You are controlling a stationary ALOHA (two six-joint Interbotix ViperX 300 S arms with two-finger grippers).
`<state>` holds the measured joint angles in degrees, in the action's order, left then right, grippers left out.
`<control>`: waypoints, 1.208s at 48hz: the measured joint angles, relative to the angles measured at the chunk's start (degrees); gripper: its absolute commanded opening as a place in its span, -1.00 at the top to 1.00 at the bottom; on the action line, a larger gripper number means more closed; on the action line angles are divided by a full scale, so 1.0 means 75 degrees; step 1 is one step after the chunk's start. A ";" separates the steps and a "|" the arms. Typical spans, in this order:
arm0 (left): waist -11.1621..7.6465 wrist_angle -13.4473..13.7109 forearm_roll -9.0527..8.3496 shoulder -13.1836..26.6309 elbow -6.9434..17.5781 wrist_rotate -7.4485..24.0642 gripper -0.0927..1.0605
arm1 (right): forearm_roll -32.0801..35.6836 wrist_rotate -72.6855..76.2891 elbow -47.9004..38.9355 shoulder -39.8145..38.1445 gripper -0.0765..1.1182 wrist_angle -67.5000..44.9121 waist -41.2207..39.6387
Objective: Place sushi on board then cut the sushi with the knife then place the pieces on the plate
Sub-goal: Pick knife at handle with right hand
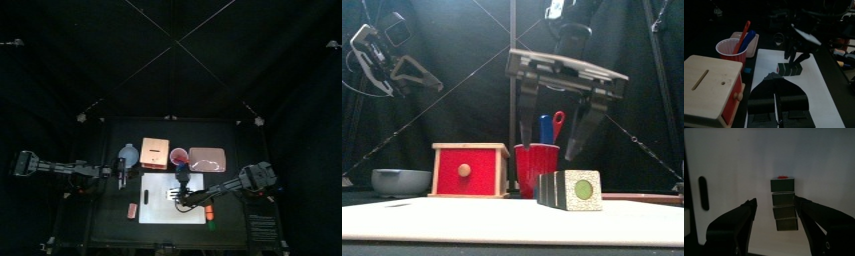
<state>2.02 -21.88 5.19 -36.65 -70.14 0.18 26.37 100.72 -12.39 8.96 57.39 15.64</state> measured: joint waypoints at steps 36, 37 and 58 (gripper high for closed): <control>0.0363 0.0000 0.0363 0.0000 0.0023 -0.0012 0.90 | -0.1277 -0.8566 0.0117 -0.2086 -0.65 0.0938 -0.2285; 0.0375 0.0000 0.0398 -0.0012 0.0023 -0.0023 0.90 | -0.1313 -0.8801 0.0141 -0.2098 -0.64 0.0996 -0.2367; 0.0457 0.0000 0.0867 -0.0012 0.0023 -0.0012 0.90 | -0.2016 -1.2469 0.0352 -0.1816 -0.52 0.1395 -0.3316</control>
<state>5.45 -21.88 11.69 -36.74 -69.96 0.09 11.25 7.21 -9.76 -4.66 67.85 -9.23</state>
